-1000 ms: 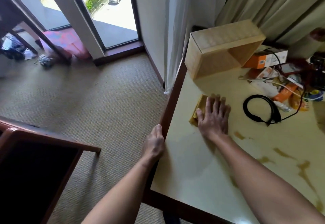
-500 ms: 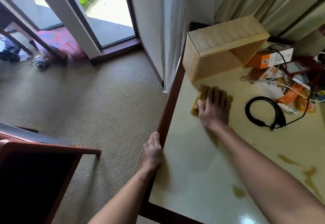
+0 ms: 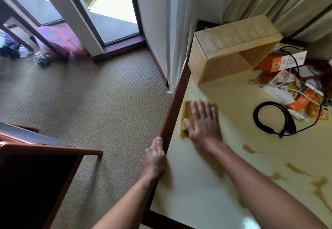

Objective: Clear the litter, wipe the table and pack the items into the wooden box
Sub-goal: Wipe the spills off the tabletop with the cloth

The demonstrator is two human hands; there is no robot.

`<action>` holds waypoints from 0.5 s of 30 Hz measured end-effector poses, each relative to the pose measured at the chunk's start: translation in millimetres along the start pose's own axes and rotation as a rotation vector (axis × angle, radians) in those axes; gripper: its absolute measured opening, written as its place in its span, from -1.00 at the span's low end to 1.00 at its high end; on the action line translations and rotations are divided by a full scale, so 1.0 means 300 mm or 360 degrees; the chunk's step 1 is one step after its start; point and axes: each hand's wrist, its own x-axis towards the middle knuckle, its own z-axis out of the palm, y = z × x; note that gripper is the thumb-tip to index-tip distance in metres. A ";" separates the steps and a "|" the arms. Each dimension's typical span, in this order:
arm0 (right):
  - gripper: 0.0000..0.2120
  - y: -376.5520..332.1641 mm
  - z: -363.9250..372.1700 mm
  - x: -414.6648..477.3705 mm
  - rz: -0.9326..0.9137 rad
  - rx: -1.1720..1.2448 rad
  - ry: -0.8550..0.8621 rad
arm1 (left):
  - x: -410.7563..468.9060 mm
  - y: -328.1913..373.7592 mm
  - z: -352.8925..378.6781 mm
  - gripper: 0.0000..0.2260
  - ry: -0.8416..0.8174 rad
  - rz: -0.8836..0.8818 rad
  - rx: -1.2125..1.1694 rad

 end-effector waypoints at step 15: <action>-0.26 0.225 -0.046 -0.075 0.0392 0.0005 -0.0041 | -0.030 0.030 -0.009 -0.56 0.0055 -0.0036 0.0166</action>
